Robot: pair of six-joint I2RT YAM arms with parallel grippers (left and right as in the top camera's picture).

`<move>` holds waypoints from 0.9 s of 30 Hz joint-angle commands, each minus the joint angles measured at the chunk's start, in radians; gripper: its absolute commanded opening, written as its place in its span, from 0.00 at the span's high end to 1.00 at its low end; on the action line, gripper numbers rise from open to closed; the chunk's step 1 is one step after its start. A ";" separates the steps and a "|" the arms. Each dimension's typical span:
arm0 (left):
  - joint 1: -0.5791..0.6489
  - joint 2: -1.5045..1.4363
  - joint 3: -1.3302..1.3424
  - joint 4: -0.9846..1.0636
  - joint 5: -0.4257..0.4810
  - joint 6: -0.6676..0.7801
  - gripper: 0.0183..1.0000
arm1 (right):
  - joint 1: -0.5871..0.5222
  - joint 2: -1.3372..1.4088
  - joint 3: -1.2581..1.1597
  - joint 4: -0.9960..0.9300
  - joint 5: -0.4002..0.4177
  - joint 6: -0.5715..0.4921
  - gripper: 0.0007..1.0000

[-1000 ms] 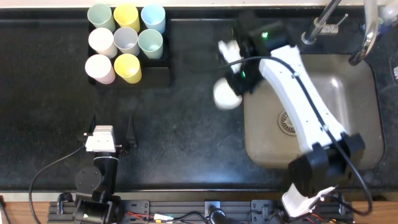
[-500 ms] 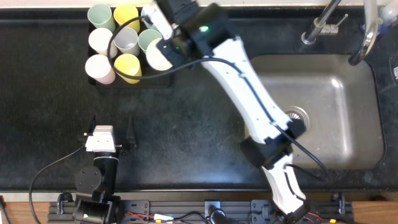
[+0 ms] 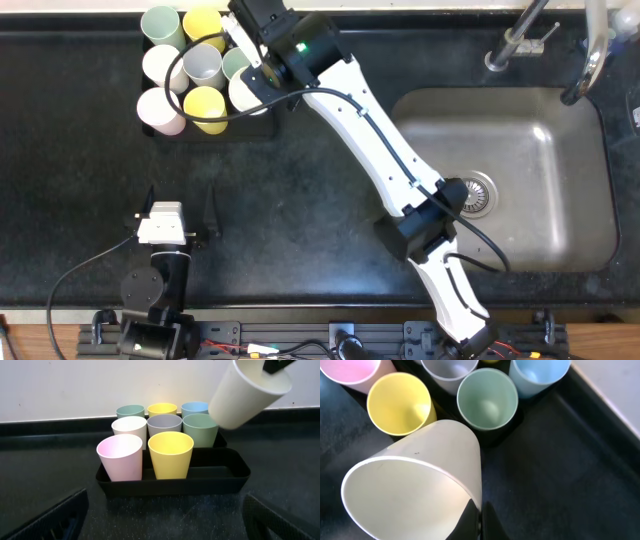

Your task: Store Cups

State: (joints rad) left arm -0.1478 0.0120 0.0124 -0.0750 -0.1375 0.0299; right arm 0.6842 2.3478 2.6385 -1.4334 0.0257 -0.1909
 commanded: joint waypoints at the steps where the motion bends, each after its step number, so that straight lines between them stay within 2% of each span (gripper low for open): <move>1: 0.008 -0.009 -0.005 0.002 0.010 0.015 0.00 | 0.020 0.055 0.033 0.000 -0.033 0.011 0.96; 27: 0.008 -0.009 -0.005 0.002 0.010 0.015 0.00 | 0.018 0.183 0.032 0.031 -0.029 0.011 0.96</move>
State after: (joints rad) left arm -0.1478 0.0120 0.0124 -0.0750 -0.1379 0.0299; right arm 0.7021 2.4966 2.6385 -1.4067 0.0036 -0.1871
